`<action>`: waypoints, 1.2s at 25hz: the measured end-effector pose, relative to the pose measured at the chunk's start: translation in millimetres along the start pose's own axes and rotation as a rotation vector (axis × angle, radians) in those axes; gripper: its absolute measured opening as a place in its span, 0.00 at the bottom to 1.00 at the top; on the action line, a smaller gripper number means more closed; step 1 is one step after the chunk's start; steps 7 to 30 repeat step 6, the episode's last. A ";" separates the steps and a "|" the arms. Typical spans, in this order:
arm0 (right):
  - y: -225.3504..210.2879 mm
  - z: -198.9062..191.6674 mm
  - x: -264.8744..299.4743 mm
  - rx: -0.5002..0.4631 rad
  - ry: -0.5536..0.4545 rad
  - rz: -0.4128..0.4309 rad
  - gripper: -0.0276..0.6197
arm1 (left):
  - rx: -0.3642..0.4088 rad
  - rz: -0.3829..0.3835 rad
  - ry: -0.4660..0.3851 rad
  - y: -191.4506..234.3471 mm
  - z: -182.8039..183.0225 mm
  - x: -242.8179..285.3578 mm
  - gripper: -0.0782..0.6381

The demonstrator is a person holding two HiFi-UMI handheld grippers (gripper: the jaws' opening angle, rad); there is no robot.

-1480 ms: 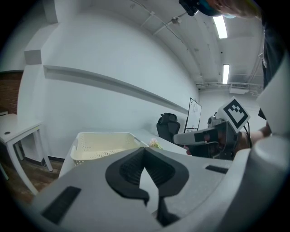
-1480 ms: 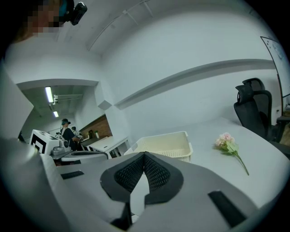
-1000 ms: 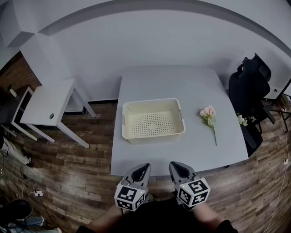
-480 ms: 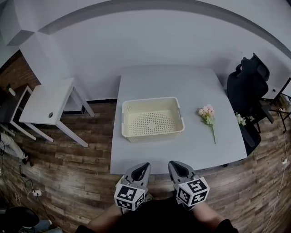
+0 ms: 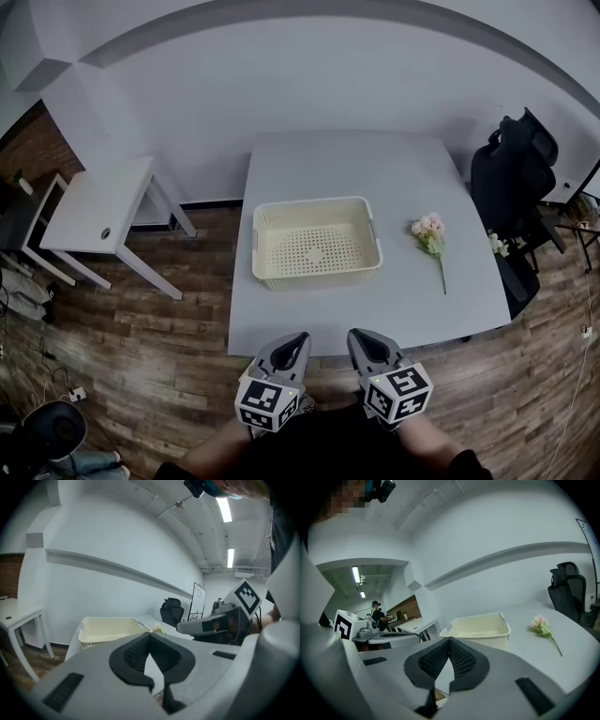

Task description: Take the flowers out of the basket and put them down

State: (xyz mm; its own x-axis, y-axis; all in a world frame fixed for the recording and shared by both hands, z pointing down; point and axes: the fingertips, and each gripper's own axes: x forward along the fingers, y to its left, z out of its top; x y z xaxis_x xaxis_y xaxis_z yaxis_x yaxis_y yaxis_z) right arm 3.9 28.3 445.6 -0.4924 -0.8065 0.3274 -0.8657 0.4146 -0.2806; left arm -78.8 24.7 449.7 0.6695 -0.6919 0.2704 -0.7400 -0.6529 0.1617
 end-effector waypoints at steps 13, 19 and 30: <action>1.1 2.4 2.7 -0.004 -0.003 0.002 0.08 | -0.001 0.004 0.000 2.8 0.6 0.6 0.12; 1.1 2.4 2.7 -0.004 -0.003 0.002 0.08 | -0.001 0.004 0.000 2.8 0.6 0.6 0.12; 1.1 2.4 2.7 -0.004 -0.003 0.002 0.08 | -0.001 0.004 0.000 2.8 0.6 0.6 0.12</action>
